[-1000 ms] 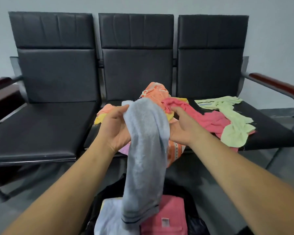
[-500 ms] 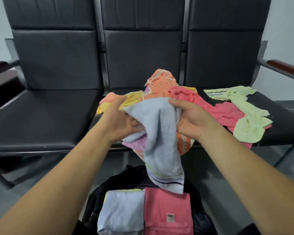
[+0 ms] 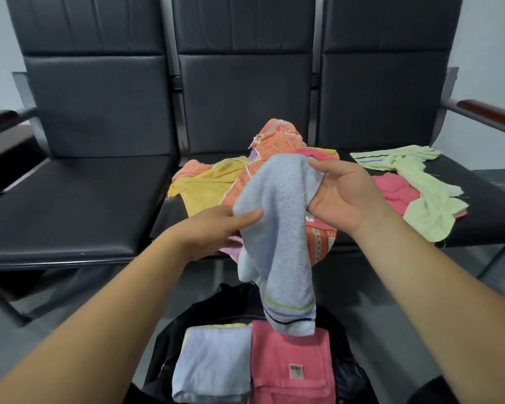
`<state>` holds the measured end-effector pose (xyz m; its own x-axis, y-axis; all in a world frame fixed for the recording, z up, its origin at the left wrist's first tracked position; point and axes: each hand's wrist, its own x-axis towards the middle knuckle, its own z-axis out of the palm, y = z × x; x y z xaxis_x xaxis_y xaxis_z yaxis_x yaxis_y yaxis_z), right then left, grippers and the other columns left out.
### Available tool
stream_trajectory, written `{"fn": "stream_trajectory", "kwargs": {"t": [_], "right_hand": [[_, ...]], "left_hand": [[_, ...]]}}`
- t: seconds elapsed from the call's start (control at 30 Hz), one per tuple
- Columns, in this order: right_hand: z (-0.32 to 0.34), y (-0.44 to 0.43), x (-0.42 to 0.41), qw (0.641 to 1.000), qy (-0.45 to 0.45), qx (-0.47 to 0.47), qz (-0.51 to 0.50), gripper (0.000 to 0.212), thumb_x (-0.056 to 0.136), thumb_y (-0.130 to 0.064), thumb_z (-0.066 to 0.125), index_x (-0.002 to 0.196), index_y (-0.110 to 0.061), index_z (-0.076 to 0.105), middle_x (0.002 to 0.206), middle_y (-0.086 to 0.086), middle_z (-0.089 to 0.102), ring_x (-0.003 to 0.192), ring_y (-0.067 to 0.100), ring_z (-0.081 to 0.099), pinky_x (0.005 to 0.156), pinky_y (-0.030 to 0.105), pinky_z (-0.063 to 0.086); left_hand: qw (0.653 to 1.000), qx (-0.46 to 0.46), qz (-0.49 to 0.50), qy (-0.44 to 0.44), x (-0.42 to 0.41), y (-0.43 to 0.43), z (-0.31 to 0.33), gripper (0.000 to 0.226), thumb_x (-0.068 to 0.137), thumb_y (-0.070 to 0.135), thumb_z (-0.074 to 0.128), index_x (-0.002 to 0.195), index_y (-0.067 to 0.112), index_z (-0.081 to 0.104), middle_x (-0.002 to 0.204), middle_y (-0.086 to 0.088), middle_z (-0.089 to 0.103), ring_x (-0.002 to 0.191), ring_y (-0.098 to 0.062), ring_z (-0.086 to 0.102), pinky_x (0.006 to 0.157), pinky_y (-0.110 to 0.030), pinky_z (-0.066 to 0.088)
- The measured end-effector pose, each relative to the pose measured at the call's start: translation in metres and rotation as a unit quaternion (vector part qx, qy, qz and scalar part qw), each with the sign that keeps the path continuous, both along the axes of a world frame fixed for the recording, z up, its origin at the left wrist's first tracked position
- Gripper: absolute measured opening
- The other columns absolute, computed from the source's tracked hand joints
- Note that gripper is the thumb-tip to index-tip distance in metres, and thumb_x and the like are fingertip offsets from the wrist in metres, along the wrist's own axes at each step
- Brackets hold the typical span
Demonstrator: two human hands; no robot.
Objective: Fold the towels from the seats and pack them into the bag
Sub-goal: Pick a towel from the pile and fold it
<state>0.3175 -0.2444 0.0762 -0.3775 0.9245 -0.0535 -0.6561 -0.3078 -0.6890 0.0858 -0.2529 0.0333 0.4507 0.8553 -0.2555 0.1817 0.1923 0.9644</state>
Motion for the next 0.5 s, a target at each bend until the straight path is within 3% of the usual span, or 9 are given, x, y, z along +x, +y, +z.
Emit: {"fn": "stream_trajectory", "kwargs": {"t": [0.1,0.17,0.23,0.3,0.4,0.43,0.5], "right_hand": [[0.001,0.004,0.011,0.999,-0.031,-0.02,0.018,0.055,0.097,-0.007,0.049,0.15,0.006,0.04,0.137,0.022,0.061,0.124,0.036,0.063,0.105,0.052,0.049],[0.0,0.002,0.019,0.988,-0.144,-0.025,0.047,0.046,0.101,-0.012,0.046,0.143,0.005,0.05,0.134,0.019,0.064,0.12,0.033,0.065,0.101,0.049,0.053],[-0.002,0.001,0.026,0.969,-0.237,-0.017,0.065,0.04,0.1,-0.016,0.05,0.132,0.006,0.056,0.123,0.017,0.068,0.106,0.027,0.07,0.089,0.041,0.06],[-0.004,0.001,0.031,0.977,-0.207,-0.009,0.051,0.043,0.093,-0.02,0.063,0.131,0.001,0.055,0.118,0.015,0.063,0.1,0.023,0.066,0.089,0.036,0.058],[-0.008,0.006,0.031,0.999,-0.046,-0.02,0.004,0.075,0.08,-0.022,0.082,0.146,-0.004,0.051,0.132,0.009,0.047,0.118,0.019,0.051,0.113,0.032,0.038],[-0.009,0.005,0.027,0.999,-0.032,-0.023,0.003,0.068,0.083,-0.022,0.08,0.145,-0.008,0.054,0.131,0.008,0.049,0.12,0.02,0.05,0.115,0.035,0.036],[-0.015,0.002,0.02,0.994,-0.106,-0.016,0.022,0.032,0.092,-0.02,0.068,0.122,-0.01,0.072,0.125,0.009,0.063,0.118,0.024,0.062,0.108,0.043,0.047]], "left_hand": [[0.989,0.055,0.105,-0.084,0.0,0.0,0.007,0.036,0.093,0.024,0.067,0.122,0.002,0.068,0.12,-0.012,0.073,0.116,-0.029,0.067,0.099,-0.04,0.054],[0.979,0.033,0.127,-0.159,-0.002,0.0,0.015,0.034,0.098,0.019,0.06,0.129,0.006,0.065,0.124,-0.012,0.071,0.114,-0.026,0.068,0.089,-0.035,0.056],[0.97,0.013,0.142,-0.198,-0.002,-0.002,0.019,0.035,0.099,0.022,0.06,0.13,0.009,0.065,0.127,-0.013,0.069,0.117,-0.027,0.067,0.092,-0.038,0.053],[0.96,0.02,0.166,-0.224,0.001,-0.005,0.023,0.027,0.098,0.022,0.06,0.12,0.01,0.07,0.125,-0.014,0.07,0.115,-0.028,0.067,0.095,-0.04,0.052],[0.95,0.079,0.182,-0.243,0.002,-0.009,0.031,0.028,0.1,0.019,0.057,0.121,0.004,0.069,0.122,-0.018,0.07,0.11,-0.028,0.069,0.091,-0.037,0.056],[0.948,0.094,0.181,-0.246,0.001,-0.009,0.032,0.031,0.099,0.019,0.059,0.124,0.001,0.066,0.125,-0.019,0.068,0.11,-0.029,0.069,0.09,-0.037,0.057],[0.947,0.115,0.191,-0.233,-0.004,-0.007,0.032,0.038,0.094,0.023,0.068,0.123,-0.001,0.066,0.137,-0.024,0.058,0.115,-0.034,0.067,0.087,-0.039,0.058]]}}
